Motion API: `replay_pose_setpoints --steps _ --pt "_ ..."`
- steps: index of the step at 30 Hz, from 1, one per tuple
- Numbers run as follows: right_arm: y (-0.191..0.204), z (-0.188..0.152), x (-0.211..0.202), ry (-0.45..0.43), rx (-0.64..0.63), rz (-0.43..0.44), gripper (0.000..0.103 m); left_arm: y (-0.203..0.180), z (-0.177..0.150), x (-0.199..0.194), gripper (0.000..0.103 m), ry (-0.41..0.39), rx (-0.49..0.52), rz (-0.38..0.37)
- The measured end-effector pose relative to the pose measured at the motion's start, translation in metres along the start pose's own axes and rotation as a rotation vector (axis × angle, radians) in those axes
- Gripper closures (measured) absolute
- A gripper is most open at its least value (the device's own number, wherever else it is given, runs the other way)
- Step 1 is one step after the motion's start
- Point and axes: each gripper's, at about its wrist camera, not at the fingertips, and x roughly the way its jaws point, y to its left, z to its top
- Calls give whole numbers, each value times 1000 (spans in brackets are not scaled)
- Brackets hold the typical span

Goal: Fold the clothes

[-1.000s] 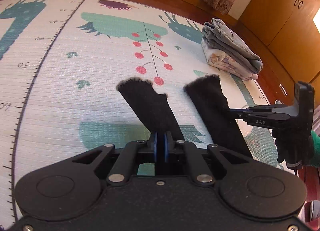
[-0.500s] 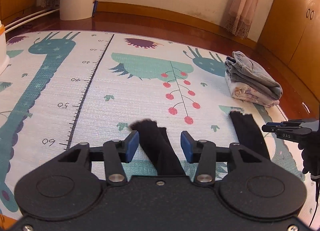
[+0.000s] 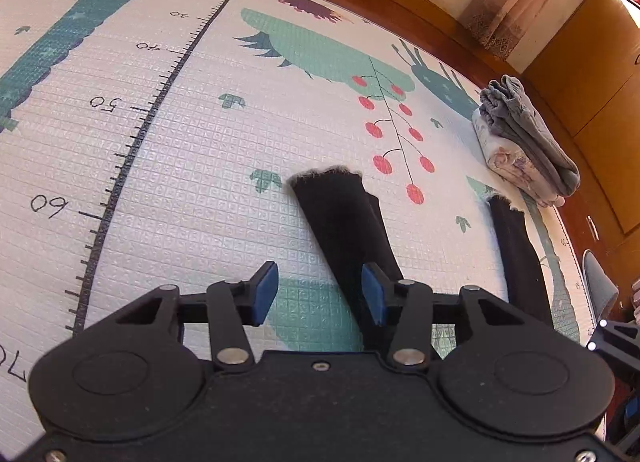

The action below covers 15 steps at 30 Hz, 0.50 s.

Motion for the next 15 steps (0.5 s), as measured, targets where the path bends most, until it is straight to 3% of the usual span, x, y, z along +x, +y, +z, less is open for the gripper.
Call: replay_pose_setpoints --steps 2,4,10,15 --pt "-11 2 18 67 78 67 42 6 8 8 59 -4 -41 -10" --pt "-25 -1 26 104 159 103 98 12 14 12 59 -14 -67 -12" --pt "-70 -30 7 88 371 43 94 15 25 19 59 -20 -67 -34" --pt "-77 -41 4 83 416 57 91 4 35 42 60 11 -68 -61"
